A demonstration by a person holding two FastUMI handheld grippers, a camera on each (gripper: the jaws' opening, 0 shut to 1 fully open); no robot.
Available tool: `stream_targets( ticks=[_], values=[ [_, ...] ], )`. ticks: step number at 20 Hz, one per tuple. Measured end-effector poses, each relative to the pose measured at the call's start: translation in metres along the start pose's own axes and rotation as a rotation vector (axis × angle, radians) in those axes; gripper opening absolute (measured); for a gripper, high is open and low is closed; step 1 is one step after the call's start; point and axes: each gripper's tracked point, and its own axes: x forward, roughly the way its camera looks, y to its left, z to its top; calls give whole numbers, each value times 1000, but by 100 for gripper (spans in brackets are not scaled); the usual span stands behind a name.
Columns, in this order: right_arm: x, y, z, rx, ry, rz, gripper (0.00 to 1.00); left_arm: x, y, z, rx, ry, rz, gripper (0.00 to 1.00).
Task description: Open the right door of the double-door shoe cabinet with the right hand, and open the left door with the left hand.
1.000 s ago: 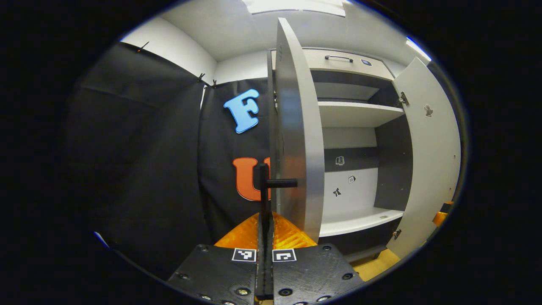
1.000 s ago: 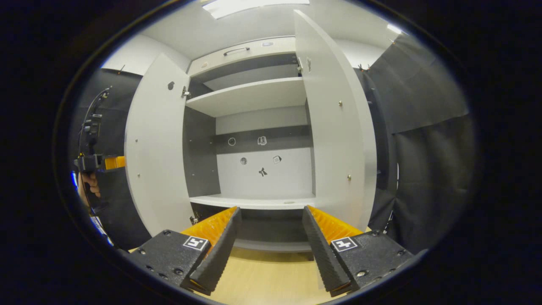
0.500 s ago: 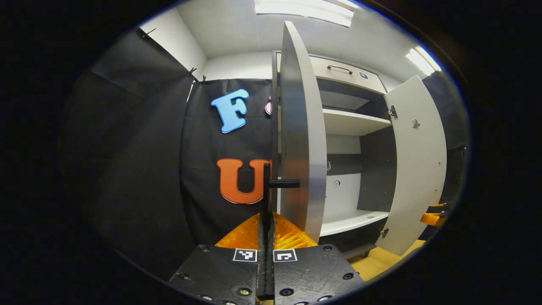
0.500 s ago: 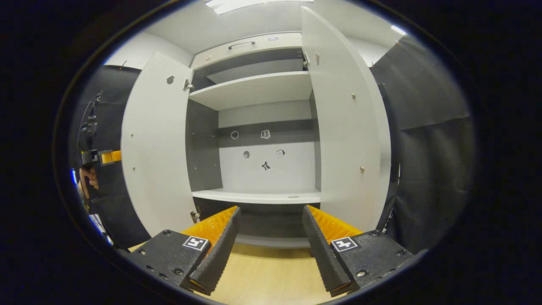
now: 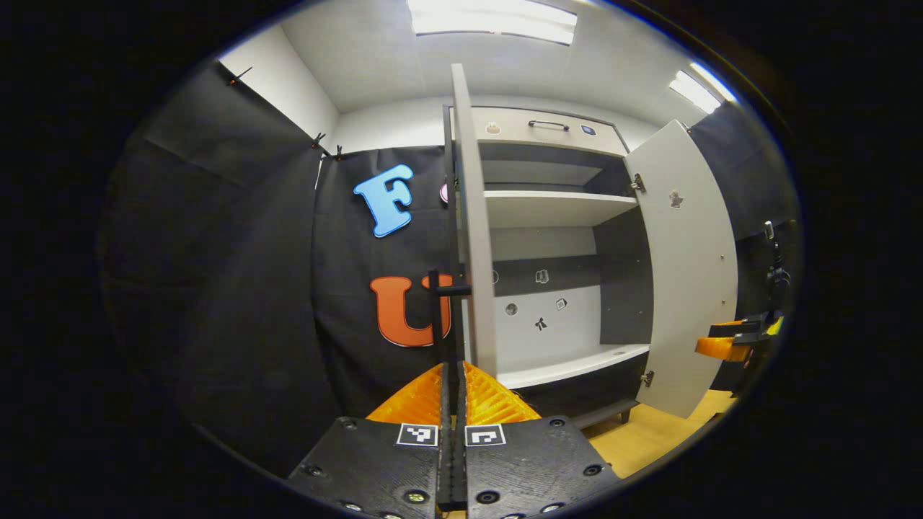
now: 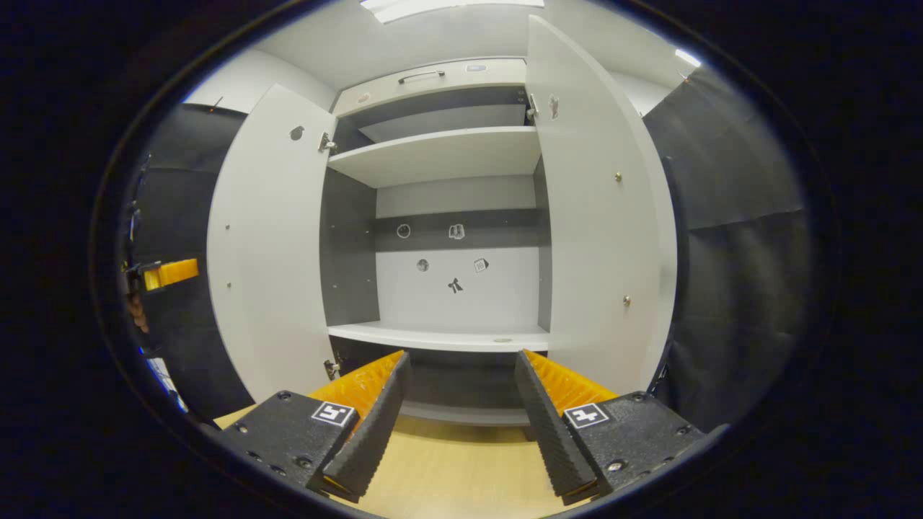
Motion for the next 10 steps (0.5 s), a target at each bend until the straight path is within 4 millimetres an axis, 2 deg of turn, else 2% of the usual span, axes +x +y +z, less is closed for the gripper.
stream_targets(
  ticks=[1, 2, 4, 6, 10],
  values=[
    [2, 1, 0, 6, 9, 0, 91, 3, -15, -3, -23, -1, -7, 10],
    [2, 2, -1, 13, 15, 4, 91, 5, -31, -9, -40, 14, -21, 0],
    [0, 7, 2, 17, 4, 21, 91, 14, -68, -26, -85, 62, -75, 0],
    [-3, 6, 4, 0, 2, 11, 91, 25, -94, -37, -112, 95, -95, 0],
    [-11, 15, 9, 20, -29, 30, 91, 39, -98, -57, -93, 165, -19, 0]
  ],
)
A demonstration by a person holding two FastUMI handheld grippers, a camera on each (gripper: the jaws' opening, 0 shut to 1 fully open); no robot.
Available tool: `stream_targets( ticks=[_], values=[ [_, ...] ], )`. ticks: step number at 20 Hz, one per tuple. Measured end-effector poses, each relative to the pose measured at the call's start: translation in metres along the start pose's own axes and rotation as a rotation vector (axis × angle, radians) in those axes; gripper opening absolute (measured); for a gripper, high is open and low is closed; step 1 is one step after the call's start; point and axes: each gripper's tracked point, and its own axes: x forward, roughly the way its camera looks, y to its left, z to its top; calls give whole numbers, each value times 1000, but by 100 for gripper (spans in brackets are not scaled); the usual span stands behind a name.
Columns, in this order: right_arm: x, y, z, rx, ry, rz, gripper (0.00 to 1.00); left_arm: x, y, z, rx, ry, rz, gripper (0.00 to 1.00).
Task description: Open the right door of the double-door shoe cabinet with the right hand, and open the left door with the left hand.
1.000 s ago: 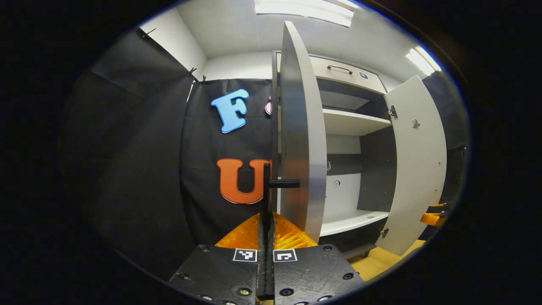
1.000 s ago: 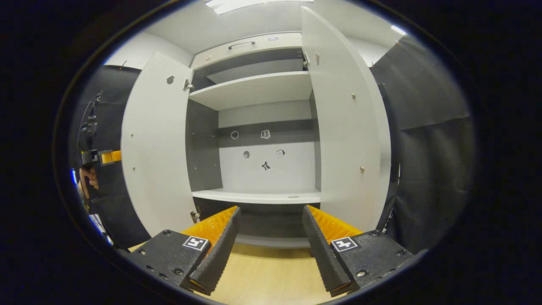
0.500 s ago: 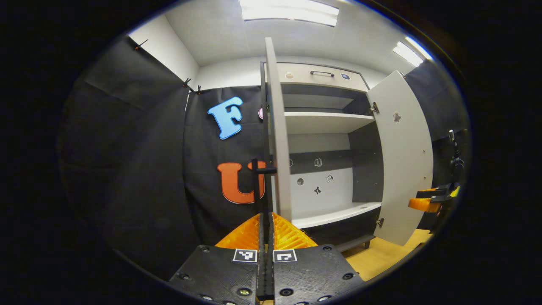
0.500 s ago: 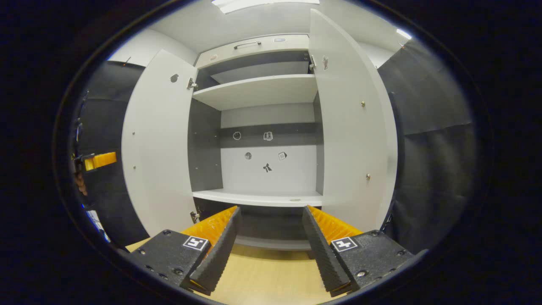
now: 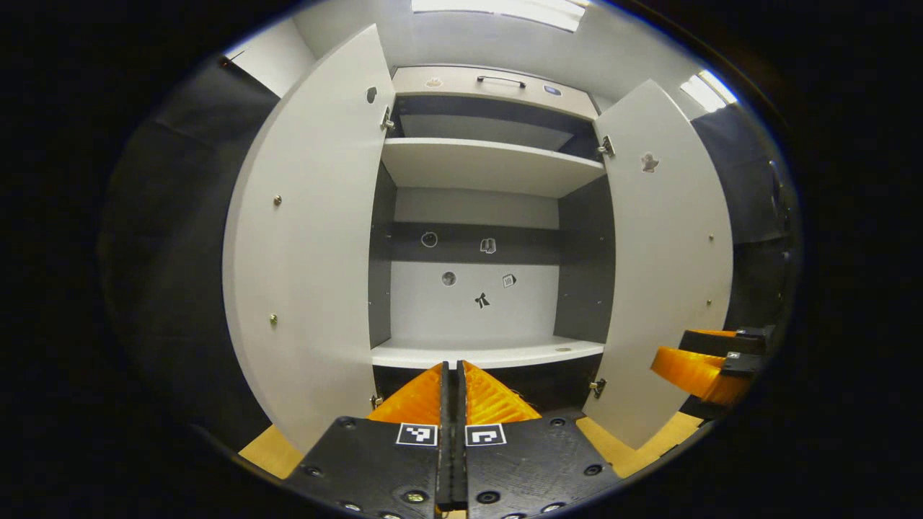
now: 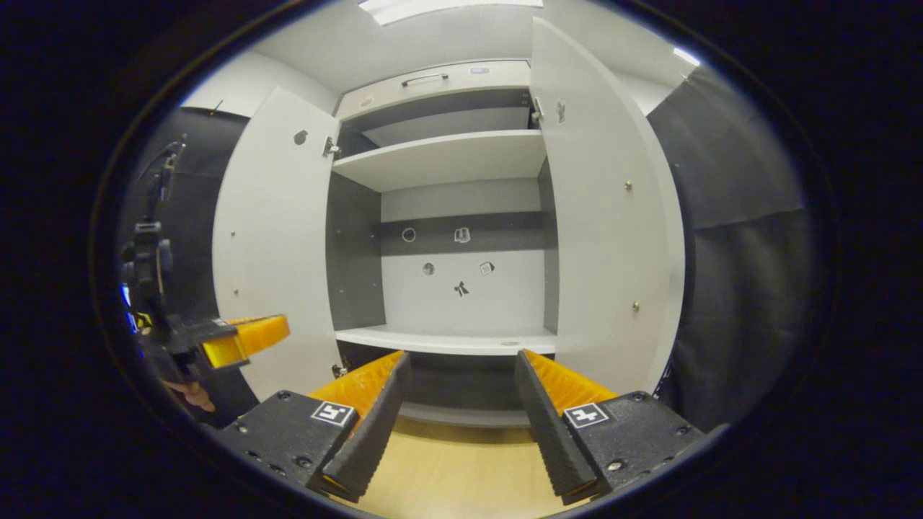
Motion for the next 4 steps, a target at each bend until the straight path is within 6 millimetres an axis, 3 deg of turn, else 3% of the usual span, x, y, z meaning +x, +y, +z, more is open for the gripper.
stream_targets(
  ticks=[2, 4],
  values=[
    [-6, -3, -2, -3, -10, -15, 91, 7, -11, -3, -39, -2, -30, 0],
    [-9, -10, -6, -19, -15, -45, 91, 5, -11, 5, -30, -51, -27, 26]
  ],
)
